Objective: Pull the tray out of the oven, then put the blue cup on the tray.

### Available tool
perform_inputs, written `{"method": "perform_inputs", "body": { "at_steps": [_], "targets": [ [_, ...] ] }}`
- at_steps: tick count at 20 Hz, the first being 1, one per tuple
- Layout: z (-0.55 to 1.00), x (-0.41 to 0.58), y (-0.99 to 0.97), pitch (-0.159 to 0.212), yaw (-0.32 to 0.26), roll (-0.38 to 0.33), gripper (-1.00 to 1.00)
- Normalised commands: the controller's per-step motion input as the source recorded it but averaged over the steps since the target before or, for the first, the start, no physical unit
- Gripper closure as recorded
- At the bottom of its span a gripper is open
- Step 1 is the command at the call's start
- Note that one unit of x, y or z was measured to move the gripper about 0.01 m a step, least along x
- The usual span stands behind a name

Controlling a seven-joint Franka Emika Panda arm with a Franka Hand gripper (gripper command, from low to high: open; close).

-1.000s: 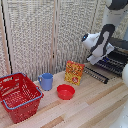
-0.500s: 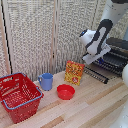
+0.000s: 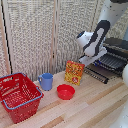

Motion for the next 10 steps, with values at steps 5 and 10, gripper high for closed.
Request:
{"method": "perform_inputs", "body": {
  "at_steps": [5, 10],
  "targets": [
    [0.65, -0.049, -0.18, 0.003, -0.055, 0.021, -1.0],
    [0.81, 0.042, -0.13, 0.002, -0.12, 0.0, -1.0]
  ]
}}
